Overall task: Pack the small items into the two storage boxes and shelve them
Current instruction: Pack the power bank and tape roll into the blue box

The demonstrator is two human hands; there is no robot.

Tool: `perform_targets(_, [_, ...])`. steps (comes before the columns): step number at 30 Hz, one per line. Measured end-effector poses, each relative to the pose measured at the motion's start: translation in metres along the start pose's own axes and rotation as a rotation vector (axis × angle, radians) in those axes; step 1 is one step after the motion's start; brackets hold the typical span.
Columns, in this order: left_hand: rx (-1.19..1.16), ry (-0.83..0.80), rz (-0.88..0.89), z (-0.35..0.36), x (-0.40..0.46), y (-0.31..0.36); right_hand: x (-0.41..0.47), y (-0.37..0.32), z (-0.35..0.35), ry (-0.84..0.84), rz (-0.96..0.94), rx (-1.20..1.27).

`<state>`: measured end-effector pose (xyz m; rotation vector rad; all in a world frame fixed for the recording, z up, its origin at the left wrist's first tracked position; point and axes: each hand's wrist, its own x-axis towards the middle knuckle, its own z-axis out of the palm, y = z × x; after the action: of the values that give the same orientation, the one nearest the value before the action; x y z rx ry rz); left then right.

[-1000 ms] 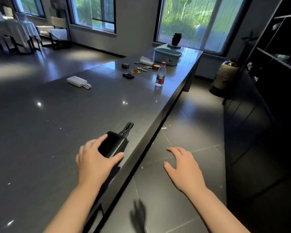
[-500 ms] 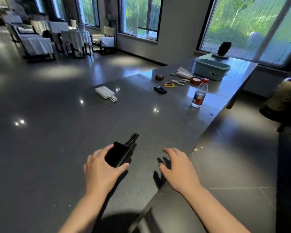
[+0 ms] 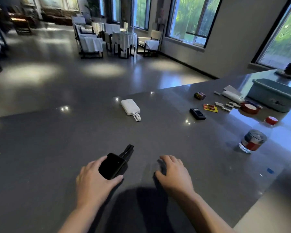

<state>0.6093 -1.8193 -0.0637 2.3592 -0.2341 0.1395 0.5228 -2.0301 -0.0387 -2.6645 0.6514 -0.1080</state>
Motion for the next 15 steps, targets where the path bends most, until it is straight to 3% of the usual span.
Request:
perform_targets(8, [0.1,0.122,-0.218,0.045,0.048,0.006,0.144,0.003,0.006,-0.08,-0.102,0.025])
perform_targets(15, [0.212,0.132,-0.226,0.066,0.089,0.011,0.273,-0.047,0.032,-0.057,-0.138,0.065])
